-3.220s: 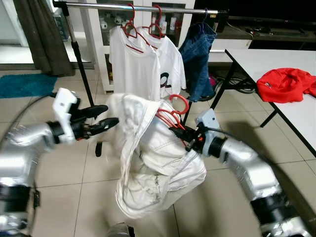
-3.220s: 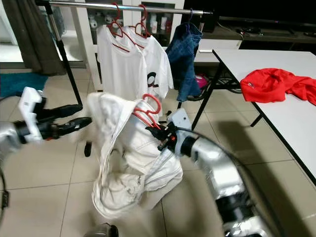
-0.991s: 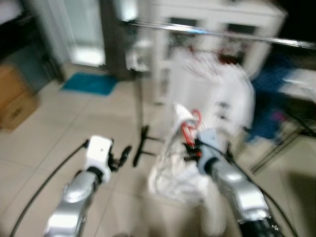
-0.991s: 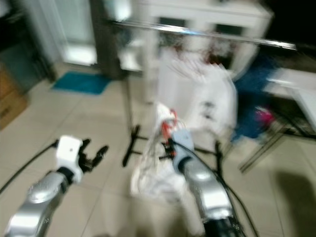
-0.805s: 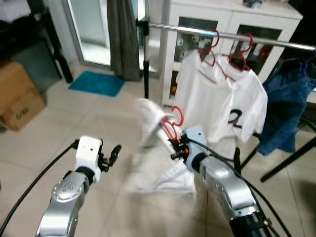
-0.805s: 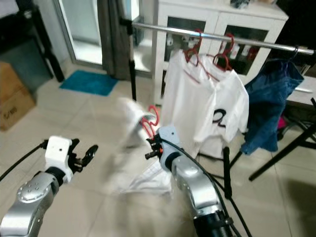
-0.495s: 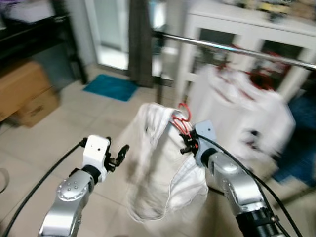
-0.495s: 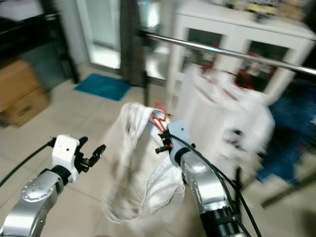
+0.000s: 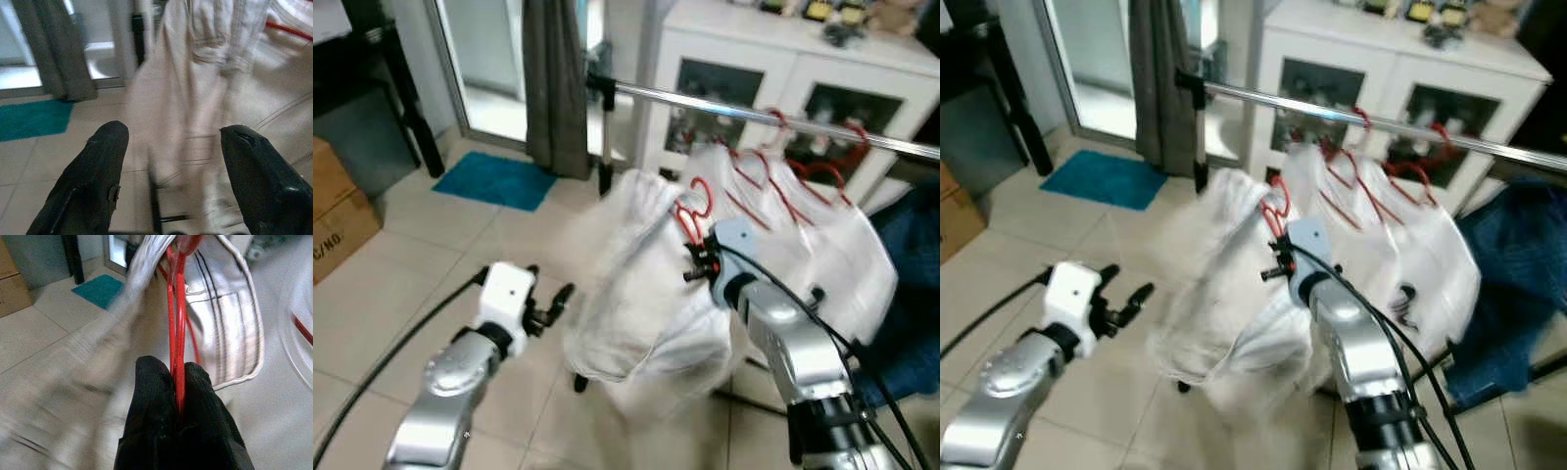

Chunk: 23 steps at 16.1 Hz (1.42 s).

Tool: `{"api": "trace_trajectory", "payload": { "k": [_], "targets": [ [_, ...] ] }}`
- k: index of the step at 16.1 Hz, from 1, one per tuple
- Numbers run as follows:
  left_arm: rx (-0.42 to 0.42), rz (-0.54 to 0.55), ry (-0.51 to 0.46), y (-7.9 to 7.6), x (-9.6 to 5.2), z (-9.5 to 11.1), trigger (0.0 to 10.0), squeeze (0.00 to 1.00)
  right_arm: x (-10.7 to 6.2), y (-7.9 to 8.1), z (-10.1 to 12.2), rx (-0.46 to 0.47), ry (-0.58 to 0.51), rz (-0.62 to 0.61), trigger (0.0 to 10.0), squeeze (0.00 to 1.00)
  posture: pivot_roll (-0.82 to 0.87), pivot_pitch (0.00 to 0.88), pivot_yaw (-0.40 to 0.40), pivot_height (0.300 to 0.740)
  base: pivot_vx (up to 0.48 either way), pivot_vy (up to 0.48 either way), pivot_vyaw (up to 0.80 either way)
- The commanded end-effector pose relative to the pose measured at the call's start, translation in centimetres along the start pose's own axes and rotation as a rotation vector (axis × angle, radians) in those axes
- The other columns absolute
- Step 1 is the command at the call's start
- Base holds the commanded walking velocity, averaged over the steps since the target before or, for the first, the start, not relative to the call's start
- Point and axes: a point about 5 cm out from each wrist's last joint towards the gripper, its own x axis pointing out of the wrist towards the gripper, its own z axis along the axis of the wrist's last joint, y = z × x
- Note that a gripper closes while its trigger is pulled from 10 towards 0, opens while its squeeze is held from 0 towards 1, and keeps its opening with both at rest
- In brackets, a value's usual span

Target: Hang hanger

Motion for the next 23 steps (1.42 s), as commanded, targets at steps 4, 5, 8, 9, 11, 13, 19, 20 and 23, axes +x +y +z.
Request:
{"api": "trace_trajectory", "payload": {
  "k": [4,5,8,9,11,13,19,20,23],
  "targets": [
    [0.006,-0.039,0.025,0.0,-0.4,-0.3,10.0,0.00,-0.5,0.0,1.3,-0.030,-0.031,-0.025,10.0,0.00,0.03,0.000,-0.062,0.740,0.455,0.000,0.00],
    [-0.002,-0.075,0.026,-0.4,-0.5,-0.4,10.0,0.00,-1.0,-0.1,1.0,-0.021,-0.028,-0.031,10.0,0.00,0.04,0.000,-0.048,0.740,0.337,0.000,0.00],
    [0.002,-0.171,0.027,-1.4,-0.9,-0.2,10.0,0.00,-2.4,0.5,0.3,-0.008,-0.024,-0.024,10.0,0.00,0.03,0.000,-0.002,0.740,0.000,0.000,0.00],
    [0.000,-0.186,0.026,-1.6,-1.0,-0.2,10.0,0.00,-2.6,0.7,0.2,-0.007,-0.022,-0.022,10.0,0.00,0.03,0.000,0.003,0.740,0.000,0.000,0.00],
    [-0.005,-0.202,0.027,-1.7,-1.2,-0.3,10.0,0.00,-3.3,0.9,-0.2,0.003,-0.018,-0.026,10.0,0.00,0.02,0.000,0.023,0.740,0.000,0.000,0.00],
    [-0.027,-0.206,0.001,-1.7,-0.6,0.2,10.0,0.00,-3.8,0.6,0.2,-0.015,-0.016,-0.060,10.0,0.00,0.01,0.000,0.039,0.740,0.000,0.000,0.00],
    [-0.016,-0.213,-0.008,-1.5,-0.4,0.3,10.0,0.00,-4.8,-1.6,-0.1,-0.108,0.072,-0.076,10.0,0.00,0.02,0.000,0.018,0.740,0.000,0.000,0.00],
    [-0.014,-0.206,-0.004,-1.4,-0.5,0.2,10.0,0.00,-5.0,-2.1,-0.2,-0.115,0.086,-0.079,10.0,0.00,0.02,0.000,0.013,0.740,0.000,0.000,0.00],
    [-0.007,-0.204,-0.007,-1.3,-0.5,0.4,10.0,0.00,-4.5,-2.7,0.8,-0.087,0.054,-0.113,10.0,0.00,0.03,0.000,0.003,0.740,0.000,0.000,0.00]
  ]
}}
